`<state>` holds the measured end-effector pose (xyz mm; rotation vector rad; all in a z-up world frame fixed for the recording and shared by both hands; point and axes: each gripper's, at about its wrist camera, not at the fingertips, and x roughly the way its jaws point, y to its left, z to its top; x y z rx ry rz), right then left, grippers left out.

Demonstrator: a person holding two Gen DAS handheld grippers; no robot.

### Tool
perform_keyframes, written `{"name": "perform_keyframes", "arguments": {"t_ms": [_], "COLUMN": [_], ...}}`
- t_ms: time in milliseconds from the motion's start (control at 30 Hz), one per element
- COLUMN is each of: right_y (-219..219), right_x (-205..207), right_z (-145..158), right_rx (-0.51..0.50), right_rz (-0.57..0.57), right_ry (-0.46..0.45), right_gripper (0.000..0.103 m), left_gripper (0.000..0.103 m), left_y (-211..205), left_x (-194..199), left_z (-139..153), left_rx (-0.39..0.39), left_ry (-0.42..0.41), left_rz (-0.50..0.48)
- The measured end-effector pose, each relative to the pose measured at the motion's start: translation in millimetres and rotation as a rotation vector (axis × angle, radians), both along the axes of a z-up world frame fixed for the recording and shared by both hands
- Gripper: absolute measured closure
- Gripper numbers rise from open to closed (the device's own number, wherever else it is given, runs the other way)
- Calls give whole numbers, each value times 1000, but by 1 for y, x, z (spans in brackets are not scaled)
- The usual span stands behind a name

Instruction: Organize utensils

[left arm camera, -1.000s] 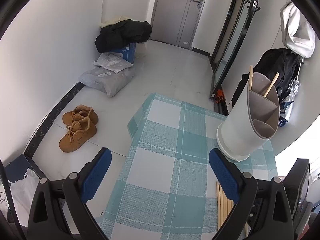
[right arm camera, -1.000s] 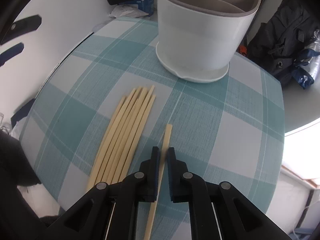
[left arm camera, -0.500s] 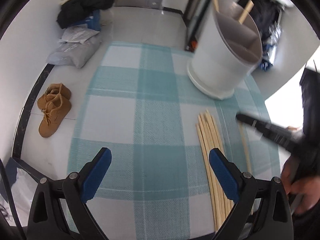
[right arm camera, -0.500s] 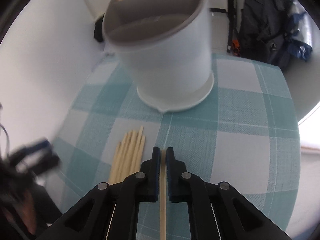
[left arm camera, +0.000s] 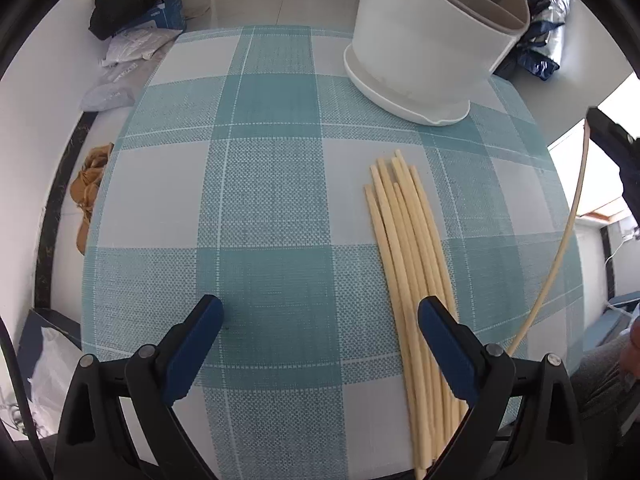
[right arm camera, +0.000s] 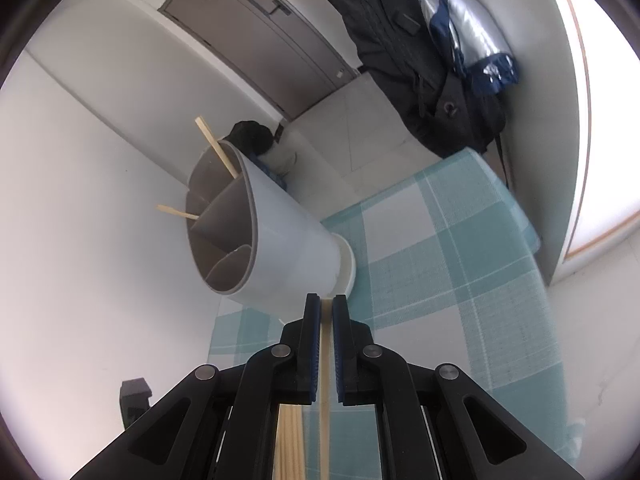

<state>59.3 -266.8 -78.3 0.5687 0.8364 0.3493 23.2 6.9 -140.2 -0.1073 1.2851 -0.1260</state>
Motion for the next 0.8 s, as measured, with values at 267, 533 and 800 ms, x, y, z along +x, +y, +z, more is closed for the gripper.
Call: {"name": "perform_keyframes", "arguments": {"t_ms": [267, 533, 800], "right_y": [12, 16, 16], "right_x": [-14, -16, -20], "right_z": [8, 13, 15], "right_rx": [-56, -79, -88], "right_rz": [32, 50, 50], "right_ry": [-53, -81, -83], "right_gripper": [98, 98, 98], "left_gripper": [7, 7, 15], "left_y": [-4, -12, -14], "left_x": [2, 4, 21], "left_z": [-4, -5, -3], "left_rx": [94, 138, 141], "left_ry": [8, 5, 31], "left_rz": [22, 1, 5]}}
